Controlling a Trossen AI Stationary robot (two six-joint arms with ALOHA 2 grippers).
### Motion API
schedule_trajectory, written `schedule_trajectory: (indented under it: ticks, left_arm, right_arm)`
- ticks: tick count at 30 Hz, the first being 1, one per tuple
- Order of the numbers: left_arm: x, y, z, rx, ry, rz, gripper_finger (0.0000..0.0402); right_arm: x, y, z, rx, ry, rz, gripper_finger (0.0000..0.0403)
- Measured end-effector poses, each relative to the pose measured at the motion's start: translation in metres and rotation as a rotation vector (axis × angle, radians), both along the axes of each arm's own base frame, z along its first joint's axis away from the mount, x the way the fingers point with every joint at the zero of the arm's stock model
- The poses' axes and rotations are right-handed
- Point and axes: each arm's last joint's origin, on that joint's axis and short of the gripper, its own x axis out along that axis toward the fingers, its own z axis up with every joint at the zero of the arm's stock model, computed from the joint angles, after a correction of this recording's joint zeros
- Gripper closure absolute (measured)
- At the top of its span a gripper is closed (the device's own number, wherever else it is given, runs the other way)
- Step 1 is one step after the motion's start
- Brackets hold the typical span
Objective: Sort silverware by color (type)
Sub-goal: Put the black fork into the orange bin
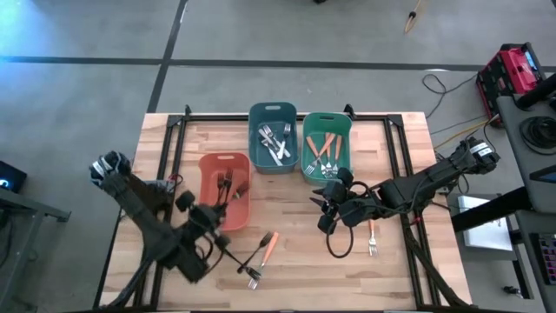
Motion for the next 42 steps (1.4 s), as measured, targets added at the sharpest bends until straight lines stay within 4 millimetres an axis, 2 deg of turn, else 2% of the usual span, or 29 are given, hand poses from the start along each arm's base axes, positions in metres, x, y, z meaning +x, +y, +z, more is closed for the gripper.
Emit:
schedule_trajectory:
  ticks: [7,12,16,19,26,33,37,42]
  left_arm:
    - [-0.01,0.049,-0.016,-0.054,-0.066,0.118,0.0401]
    - [-0.012,0.075,-0.028,-0.188,-0.18,0.215,0.0401]
    - [-0.004,0.086,-0.039,-0.214,-0.173,0.228,0.0401]
    - [-0.001,0.095,-0.045,-0.242,-0.094,0.261,0.0401]
    - [0.007,0.101,-0.059,-0.377,0.13,0.271,0.0401]
    - [0.006,0.11,-0.063,-0.422,0.254,0.3,0.0401]
    - [0.006,0.115,-0.066,-0.443,0.297,0.328,0.0401]
    - [0.01,0.122,-0.066,-0.47,0.257,0.376,0.0401]
  right_arm:
    - [0.0,0.0,-0.001,-0.018,0.01,0.001,0.031]
    - [0.0,-0.001,0.0,-0.03,0.01,0.006,0.031]
    - [0.0,-0.001,0.0,-0.04,0.013,0.013,0.031]
    - [0.0,-0.001,0.0,-0.049,0.016,0.018,0.031]
    - [-0.001,-0.001,-0.001,-0.057,0.033,0.02,0.031]
    - [-0.001,-0.002,-0.001,-0.07,0.038,0.028,0.031]
    - [-0.001,-0.002,-0.001,-0.076,0.041,0.032,0.031]
    - [-0.001,-0.002,-0.001,-0.075,0.04,0.032,0.031]
